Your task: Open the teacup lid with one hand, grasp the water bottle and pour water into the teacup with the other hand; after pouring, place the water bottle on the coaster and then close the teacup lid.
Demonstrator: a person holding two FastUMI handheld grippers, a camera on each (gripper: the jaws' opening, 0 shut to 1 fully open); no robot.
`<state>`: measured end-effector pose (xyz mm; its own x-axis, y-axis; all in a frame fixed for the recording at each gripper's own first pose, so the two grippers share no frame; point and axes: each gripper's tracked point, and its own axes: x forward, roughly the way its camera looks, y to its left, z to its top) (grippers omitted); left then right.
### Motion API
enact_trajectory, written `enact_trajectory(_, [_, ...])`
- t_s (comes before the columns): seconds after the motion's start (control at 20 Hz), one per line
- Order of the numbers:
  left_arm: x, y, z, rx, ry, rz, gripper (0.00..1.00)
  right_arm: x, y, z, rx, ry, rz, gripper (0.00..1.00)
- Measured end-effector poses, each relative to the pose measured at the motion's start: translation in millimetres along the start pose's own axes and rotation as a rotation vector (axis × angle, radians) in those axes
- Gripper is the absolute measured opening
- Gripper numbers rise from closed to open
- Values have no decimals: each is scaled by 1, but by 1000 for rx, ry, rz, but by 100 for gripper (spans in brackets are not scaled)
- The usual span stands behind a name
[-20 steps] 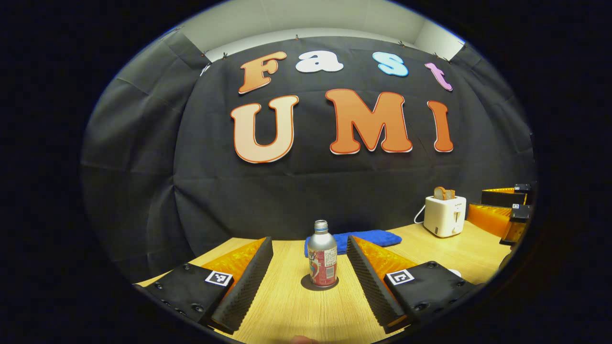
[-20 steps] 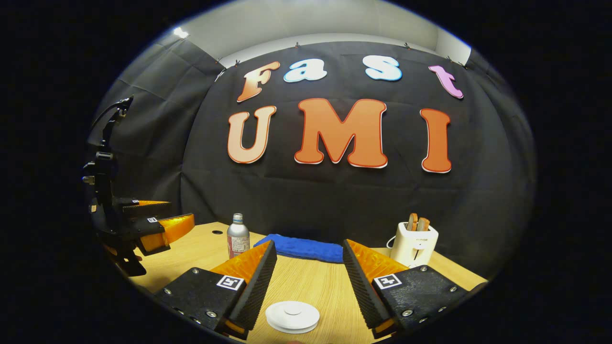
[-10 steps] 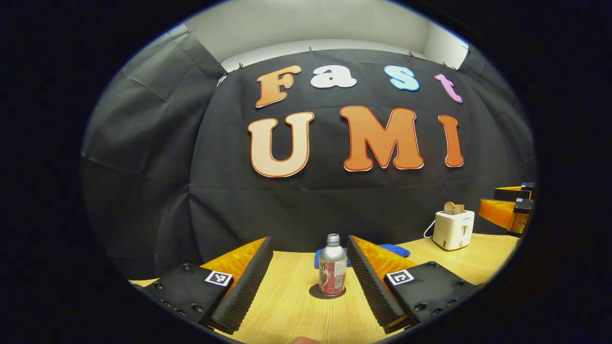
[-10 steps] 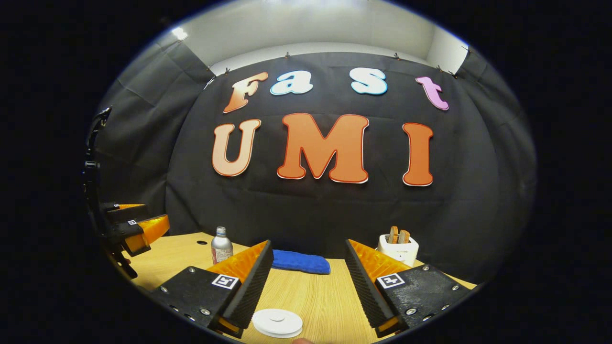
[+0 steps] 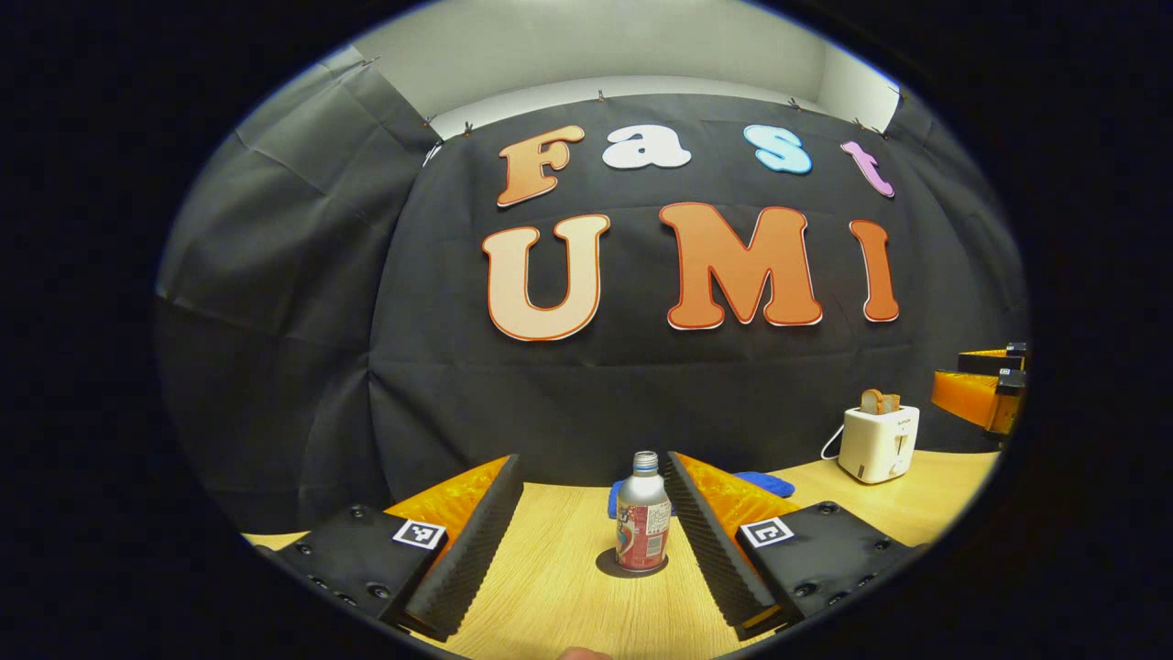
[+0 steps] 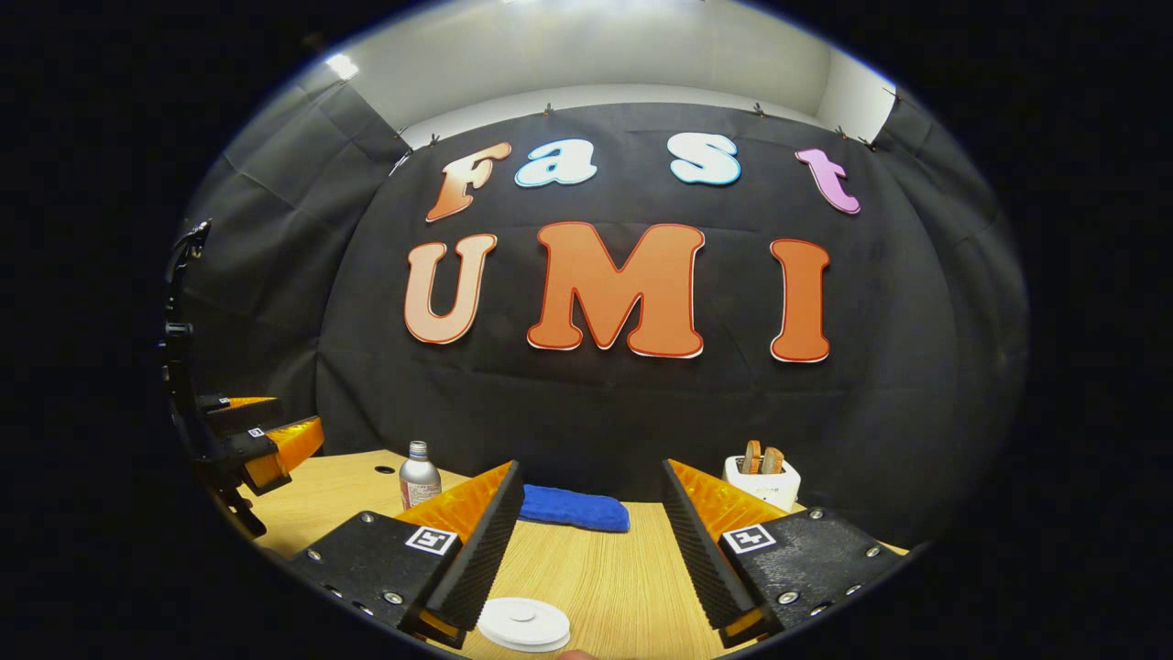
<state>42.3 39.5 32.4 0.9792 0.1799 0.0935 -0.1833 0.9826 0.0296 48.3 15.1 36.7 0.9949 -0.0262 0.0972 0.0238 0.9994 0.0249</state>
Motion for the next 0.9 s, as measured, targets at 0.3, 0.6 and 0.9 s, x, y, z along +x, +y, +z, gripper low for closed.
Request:
enact_trajectory(0.3, [3, -7, 0, -4, 6, -16, 100, 2, -3, 5, 4, -10, 0, 90])
enact_trajectory(0.6, [1, -11, -3, -5, 15, -20, 100, 2, -2, -1, -4, 5, 0, 90])
enact_trajectory(0.9, [0, -14, 1, -4, 10, -25, 100, 4, -4, 1, -2, -1, -9, 91])
